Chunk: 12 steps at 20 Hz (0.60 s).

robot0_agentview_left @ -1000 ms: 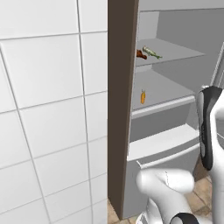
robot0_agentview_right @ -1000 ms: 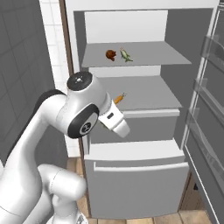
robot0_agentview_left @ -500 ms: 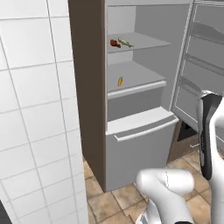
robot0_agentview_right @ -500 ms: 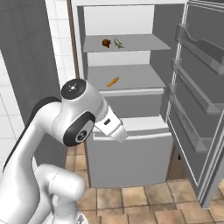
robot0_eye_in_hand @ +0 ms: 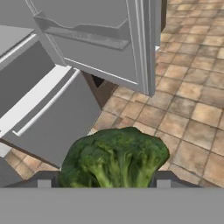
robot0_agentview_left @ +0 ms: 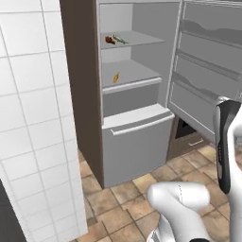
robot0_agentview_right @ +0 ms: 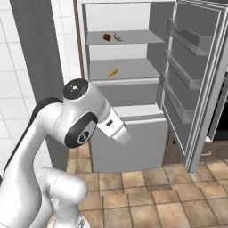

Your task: Gather the broccoli and carrot from the fridge and place them on a tray on the dining counter. Then gather the fish and chicken drumstick from the fridge and place them on the other tray.

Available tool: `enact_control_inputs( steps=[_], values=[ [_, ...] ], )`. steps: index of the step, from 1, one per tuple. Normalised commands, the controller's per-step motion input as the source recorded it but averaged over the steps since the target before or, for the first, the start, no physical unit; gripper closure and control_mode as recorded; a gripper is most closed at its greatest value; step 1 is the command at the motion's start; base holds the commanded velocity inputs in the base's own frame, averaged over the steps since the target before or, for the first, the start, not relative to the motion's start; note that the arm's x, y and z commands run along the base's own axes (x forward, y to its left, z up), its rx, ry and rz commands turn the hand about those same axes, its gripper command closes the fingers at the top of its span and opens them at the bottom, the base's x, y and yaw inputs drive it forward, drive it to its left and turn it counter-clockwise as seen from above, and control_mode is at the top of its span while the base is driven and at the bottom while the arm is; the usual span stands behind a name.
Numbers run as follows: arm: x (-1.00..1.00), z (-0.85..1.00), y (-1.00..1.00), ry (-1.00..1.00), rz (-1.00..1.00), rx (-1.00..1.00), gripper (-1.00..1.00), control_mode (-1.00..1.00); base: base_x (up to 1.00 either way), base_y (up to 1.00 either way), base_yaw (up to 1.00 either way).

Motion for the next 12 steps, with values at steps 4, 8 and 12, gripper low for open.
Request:
enact_control_inputs(
  steps=[4, 8, 12],
  values=[
    [0.00, 0.00, 0.00, 0.00, 0.00, 0.00, 1.00, 1.00, -0.84, 0.00, 0.00],
    [0.00, 0.00, 0.00, 0.00, 0.00, 0.00, 1.00, 1.00, -0.84, 0.00, 0.00],
    [0.00, 0.00, 0.00, 0.00, 0.00, 0.00, 1.00, 1.00, -0.81, -0.10, 0.00]
  ],
)
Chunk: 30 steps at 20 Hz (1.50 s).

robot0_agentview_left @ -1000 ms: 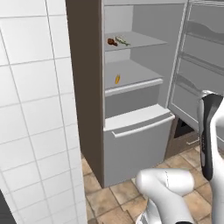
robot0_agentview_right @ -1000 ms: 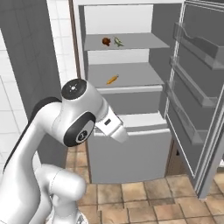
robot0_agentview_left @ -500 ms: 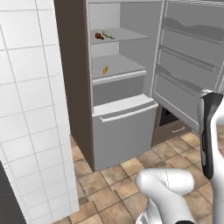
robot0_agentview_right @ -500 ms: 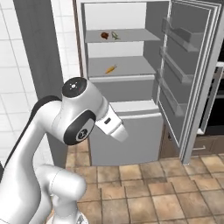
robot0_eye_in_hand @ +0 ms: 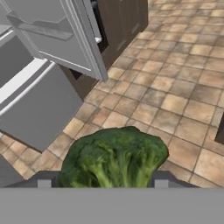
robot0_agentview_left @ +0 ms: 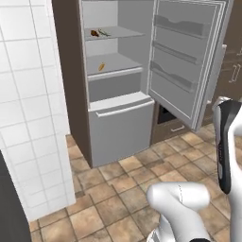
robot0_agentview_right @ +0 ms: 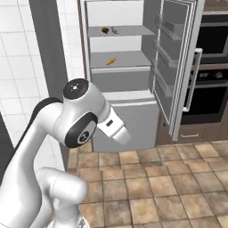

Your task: Gather the broccoli and carrot from the fridge and place them on a tray on the dining counter. Then gather the fish and chicken drumstick from the fridge and place them on the other tray.

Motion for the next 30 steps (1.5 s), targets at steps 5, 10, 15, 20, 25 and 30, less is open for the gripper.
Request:
enact_control_inputs(
  steps=[5, 10, 15, 20, 25, 30],
  values=[
    [0.00, 0.00, 0.00, 0.00, 0.00, 0.00, 1.00, 1.00, -0.86, -0.17, 0.00],
    [0.00, 0.00, 0.00, 0.00, 0.00, 0.00, 1.00, 1.00, -0.86, -0.16, 0.00],
    [0.00, 0.00, 0.00, 0.00, 0.00, 0.00, 1.00, 1.00, -0.87, -0.19, 0.00],
    [0.00, 0.00, 0.00, 0.00, 0.00, 0.00, 1.00, 1.00, -0.87, -0.18, 0.00],
    [0.00, 0.00, 0.00, 0.00, 0.00, 0.00, 1.00, 1.00, -0.93, -0.19, 0.00],
    [0.00, 0.00, 0.00, 0.00, 0.00, 0.00, 1.00, 1.00, -0.93, -0.24, 0.00]
  ],
)
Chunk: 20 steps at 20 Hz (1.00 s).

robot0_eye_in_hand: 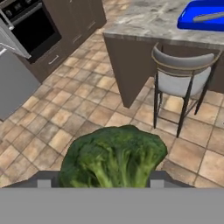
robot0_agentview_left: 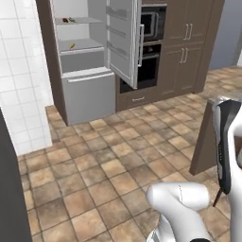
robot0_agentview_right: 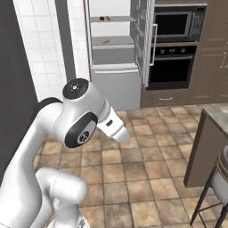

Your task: Gather the broccoli and carrot from the fridge and place them on a tray on the dining counter. Then gather the fish and chicken drumstick from the fridge and place them on the other tray.

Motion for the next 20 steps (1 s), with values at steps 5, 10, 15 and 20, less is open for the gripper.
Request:
enact_control_inputs(
  steps=[5, 10, 15, 20],
  values=[
    [0.00, 0.00, 0.00, 0.00, 0.00, 0.00, 1.00, 1.00, -0.87, -0.25, 0.00],
    [0.00, 0.00, 0.00, 0.00, 0.00, 0.00, 1.00, 1.00, -0.57, -0.07, -0.08],
    [0.00, 0.00, 0.00, 0.00, 0.00, 0.00, 1.00, 1.00, 0.00, 0.00, -0.34],
    [0.00, 0.00, 0.00, 0.00, 0.00, 0.00, 1.00, 1.00, 0.08, 0.00, -0.46]
  ],
)
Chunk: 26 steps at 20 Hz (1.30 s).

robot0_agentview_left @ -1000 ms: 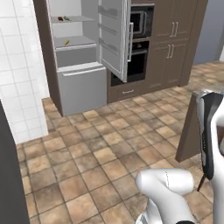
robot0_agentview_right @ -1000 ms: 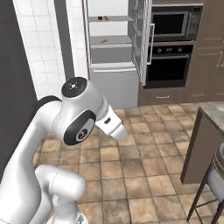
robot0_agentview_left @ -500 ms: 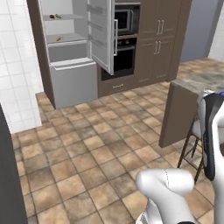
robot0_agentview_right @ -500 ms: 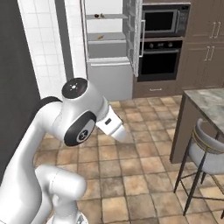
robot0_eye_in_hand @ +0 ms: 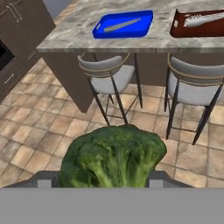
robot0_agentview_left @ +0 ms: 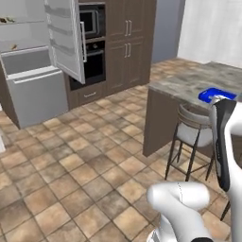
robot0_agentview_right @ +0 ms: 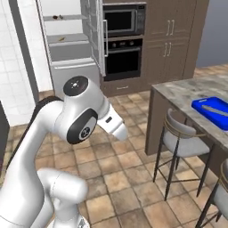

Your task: Gather the broccoli and carrot from the fridge and place them on a tray on the dining counter. Then gather the fish and chicken drumstick from the fridge and place them on the other tray.

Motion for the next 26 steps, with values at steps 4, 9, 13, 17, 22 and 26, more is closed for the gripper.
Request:
enact_control_inputs(
  steps=[4, 9, 13, 17, 22, 26],
  values=[
    [0.00, 0.00, 0.00, 0.00, 0.00, 0.00, 1.00, 1.00, 0.11, 0.00, -0.46],
    [0.00, 0.00, 0.00, 0.00, 0.00, 0.00, 1.00, 1.00, 0.22, 0.01, -0.45],
    [0.00, 0.00, 0.00, 0.00, 0.00, 0.00, 1.00, 1.00, 0.49, 0.08, -0.41],
    [0.00, 0.00, 0.00, 0.00, 0.00, 0.00, 1.00, 1.00, 0.63, 0.14, -0.38],
    [0.00, 0.00, 0.00, 0.00, 0.00, 0.00, 1.00, 1.00, 0.71, 0.18, -0.37],
    [0.00, 0.00, 0.00, 0.00, 0.00, 0.00, 1.00, 1.00, 0.73, 0.19, -0.35]
  ],
)
